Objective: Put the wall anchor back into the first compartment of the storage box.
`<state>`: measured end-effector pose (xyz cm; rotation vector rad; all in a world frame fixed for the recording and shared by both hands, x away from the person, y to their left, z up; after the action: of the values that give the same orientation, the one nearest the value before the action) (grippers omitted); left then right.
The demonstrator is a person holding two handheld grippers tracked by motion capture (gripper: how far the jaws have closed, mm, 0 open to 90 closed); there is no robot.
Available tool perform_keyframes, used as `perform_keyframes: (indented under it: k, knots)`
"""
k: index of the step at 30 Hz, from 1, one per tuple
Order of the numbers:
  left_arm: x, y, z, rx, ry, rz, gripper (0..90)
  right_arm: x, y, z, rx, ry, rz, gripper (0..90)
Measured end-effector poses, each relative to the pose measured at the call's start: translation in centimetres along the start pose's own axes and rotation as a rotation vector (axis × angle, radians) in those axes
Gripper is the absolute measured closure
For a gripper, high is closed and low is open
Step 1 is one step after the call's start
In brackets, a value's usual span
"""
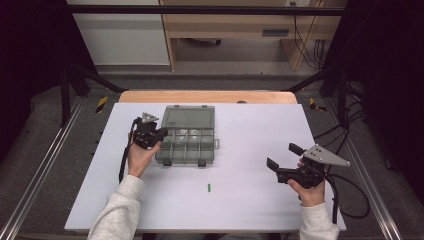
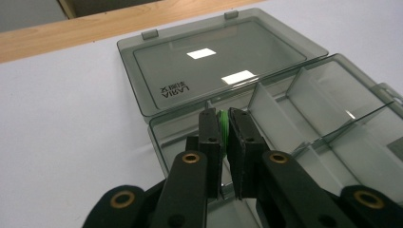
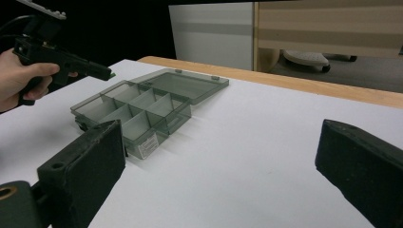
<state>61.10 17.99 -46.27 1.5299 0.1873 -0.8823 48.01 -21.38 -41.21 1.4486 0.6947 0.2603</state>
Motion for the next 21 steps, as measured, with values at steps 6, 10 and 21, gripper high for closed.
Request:
perform_keyframes:
  k: [6,10,21]
  knots:
    - [1.0,-0.7,-0.5,0.010,0.018,-0.042,83.9,0.0,0.0,0.0,0.000,0.000,-0.001,3.0]
    - [1.5,-1.3,-0.4,0.019,0.030,-0.060,83.8,0.0,0.0,0.0,0.001,0.001,0.001,3.0]
    - [1.9,-2.1,-0.7,-0.016,0.028,-0.078,77.6,0.0,0.0,0.0,-0.005,0.003,0.000,3.0]
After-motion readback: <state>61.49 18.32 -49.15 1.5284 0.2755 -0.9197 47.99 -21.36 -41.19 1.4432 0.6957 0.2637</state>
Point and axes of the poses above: each handheld gripper's, and its own axes: x roughly forward along the jaws, y roughly out of its top, z roughly to its right, the point moved 7 cm from there along x, roughly forward along the jaws, and after that the axes turned 5 degrees about -x, right-handed, at the moved point
